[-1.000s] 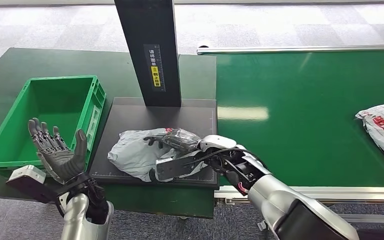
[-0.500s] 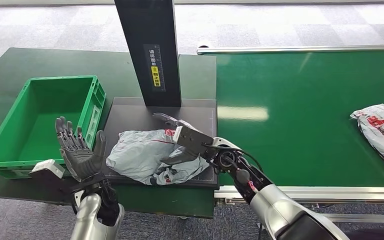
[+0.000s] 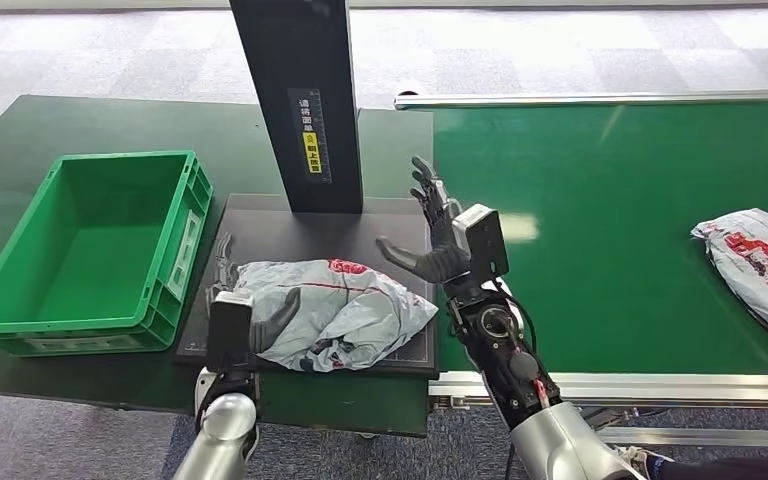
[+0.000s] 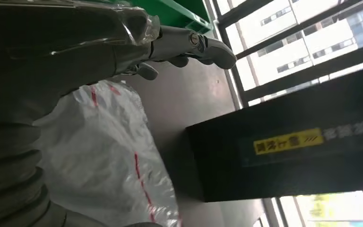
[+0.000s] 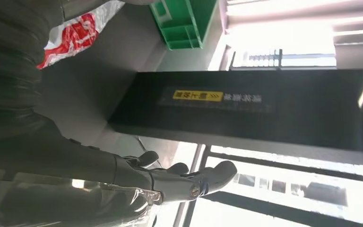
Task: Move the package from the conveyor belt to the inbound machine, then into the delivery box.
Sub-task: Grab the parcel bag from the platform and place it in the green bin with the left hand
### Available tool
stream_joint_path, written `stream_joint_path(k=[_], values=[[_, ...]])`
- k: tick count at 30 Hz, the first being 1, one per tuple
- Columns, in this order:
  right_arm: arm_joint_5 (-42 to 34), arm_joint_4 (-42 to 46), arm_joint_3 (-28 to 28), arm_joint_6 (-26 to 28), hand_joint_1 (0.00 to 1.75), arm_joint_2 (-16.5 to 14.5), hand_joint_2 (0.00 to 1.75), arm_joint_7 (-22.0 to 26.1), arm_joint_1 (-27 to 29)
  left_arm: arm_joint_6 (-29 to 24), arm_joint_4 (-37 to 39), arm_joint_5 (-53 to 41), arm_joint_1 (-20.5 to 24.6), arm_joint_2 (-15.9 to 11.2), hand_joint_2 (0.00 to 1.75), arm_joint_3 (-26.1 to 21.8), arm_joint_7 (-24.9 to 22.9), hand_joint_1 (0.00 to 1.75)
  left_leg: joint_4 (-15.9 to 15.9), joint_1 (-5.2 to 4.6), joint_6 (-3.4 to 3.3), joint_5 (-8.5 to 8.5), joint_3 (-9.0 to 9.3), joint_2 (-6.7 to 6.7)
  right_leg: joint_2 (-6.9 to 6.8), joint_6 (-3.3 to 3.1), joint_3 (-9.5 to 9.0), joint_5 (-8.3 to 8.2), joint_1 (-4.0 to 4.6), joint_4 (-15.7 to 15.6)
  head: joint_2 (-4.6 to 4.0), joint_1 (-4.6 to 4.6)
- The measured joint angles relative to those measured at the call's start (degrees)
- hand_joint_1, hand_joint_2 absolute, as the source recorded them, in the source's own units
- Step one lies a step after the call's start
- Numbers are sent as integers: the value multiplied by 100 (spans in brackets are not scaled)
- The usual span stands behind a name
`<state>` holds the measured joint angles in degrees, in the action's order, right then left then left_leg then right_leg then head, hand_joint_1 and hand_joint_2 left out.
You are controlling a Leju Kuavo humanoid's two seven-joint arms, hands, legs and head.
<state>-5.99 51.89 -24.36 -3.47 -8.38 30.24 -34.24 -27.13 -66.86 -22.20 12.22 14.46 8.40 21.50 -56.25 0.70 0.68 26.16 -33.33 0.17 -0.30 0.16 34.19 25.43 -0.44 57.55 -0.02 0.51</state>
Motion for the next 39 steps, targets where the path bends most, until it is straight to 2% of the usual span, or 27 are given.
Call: stream_joint_path(k=[5,10,11,14,15,18,26,33,39], values=[[-22,396,328,81,0,-43,175,-25,270,-84,1001,-1123,391,-48,175,239,-615,0,0,0,0,0,1,2,1,0,-1,0,0,0,0,0],[17,474,501,157,0,-69,175,-128,383,125,1724,-1633,725,-57,175,395,-948,0,0,0,0,-1,1,-3,-2,0,-6,0,-1,0,0,-1],[18,474,531,170,0,-80,175,-154,391,182,1836,-1693,794,-57,175,415,-981,34,0,0,-1,-1,2,-4,-3,0,-8,0,-1,0,1,-1],[26,473,612,185,0,-105,175,-220,403,309,2099,-1776,961,-55,175,444,-973,160,0,-1,-1,-1,9,-7,-8,1,-18,0,-2,0,1,-1],[35,473,635,187,0,-111,175,-240,409,321,2152,-1780,989,-54,175,444,-938,169,0,-1,-1,-1,12,-8,-10,1,-21,1,-2,0,0,-1],[78,461,672,192,0,-125,175,-387,428,289,2225,-1737,1013,-46,175,425,-795,175,0,-1,-2,-2,16,-8,-11,1,-25,1,-2,0,1,-1],[236,32,696,271,0,-141,175,-998,332,240,2225,-1550,1016,-12,175,321,-519,175,0,-1,-2,-2,16,-8,-11,1,-26,0,-2,0,-1,-1],[268,-600,760,286,0,-146,175,-1111,142,-44,2139,-1364,985,10,175,230,-233,175,0,-1,-2,-2,14,-9,-10,1,-23,1,-2,0,0,-1],[563,-1013,761,448,0,-146,175,-1183,-12,-528,1812,-897,786,10,175,122,461,175,0,0,-2,-2,6,-6,-8,1,-11,0,-1,1,-1,-1]])
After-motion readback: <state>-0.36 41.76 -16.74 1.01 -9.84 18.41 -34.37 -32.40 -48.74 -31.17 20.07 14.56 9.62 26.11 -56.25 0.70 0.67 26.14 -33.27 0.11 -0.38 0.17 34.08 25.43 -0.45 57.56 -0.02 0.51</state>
